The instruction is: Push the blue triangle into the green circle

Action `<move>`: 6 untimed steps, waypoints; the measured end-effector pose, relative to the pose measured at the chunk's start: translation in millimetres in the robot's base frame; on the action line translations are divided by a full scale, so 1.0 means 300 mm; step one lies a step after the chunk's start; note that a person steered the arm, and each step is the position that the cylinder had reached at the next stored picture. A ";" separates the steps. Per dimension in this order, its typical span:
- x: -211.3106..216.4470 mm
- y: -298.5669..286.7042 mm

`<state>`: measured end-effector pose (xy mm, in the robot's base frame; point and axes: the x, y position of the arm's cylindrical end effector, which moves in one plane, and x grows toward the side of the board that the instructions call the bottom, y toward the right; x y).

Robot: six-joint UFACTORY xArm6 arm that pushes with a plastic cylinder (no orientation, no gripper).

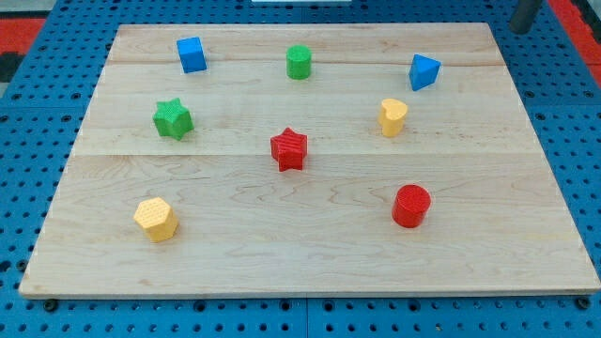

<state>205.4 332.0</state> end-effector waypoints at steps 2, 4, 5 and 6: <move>0.198 0.021; 0.345 -0.444; 0.294 -0.518; 0.273 -0.666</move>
